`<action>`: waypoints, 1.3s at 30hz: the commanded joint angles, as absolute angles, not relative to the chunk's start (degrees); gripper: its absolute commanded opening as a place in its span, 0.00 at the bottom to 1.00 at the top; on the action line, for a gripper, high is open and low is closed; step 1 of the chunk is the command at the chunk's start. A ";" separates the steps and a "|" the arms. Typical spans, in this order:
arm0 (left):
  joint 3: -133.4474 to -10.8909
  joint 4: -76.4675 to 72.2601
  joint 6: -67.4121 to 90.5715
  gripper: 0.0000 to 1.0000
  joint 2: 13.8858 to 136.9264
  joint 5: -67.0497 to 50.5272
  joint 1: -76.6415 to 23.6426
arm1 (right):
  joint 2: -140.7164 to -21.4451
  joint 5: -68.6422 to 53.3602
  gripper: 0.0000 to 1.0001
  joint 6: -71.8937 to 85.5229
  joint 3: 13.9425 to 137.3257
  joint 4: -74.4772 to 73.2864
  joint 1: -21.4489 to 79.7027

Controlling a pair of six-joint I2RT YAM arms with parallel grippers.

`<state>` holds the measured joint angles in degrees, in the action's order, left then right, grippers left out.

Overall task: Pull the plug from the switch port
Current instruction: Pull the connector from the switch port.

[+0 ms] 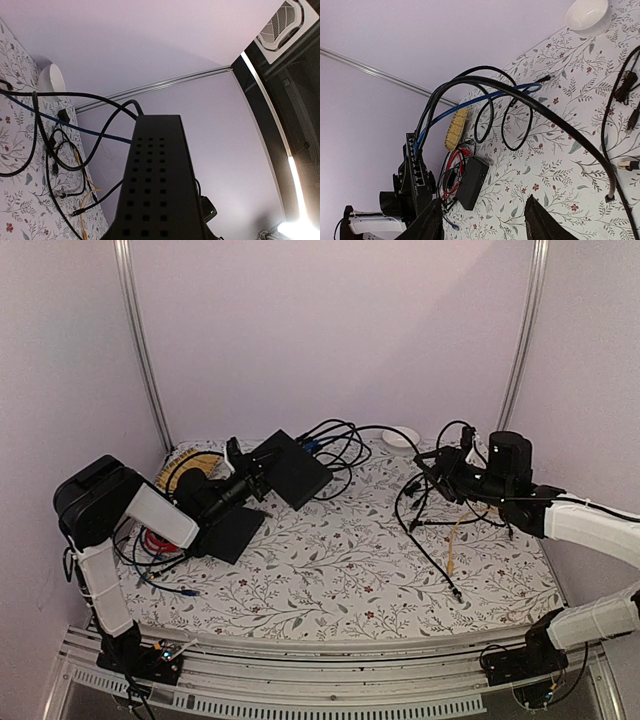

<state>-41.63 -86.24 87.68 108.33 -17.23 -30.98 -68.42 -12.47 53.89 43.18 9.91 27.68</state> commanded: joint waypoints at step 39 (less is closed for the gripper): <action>-47.06 -100.37 92.86 0.00 112.12 -23.03 -33.00 | -102.72 -22.44 0.50 52.98 68.79 27.03 41.93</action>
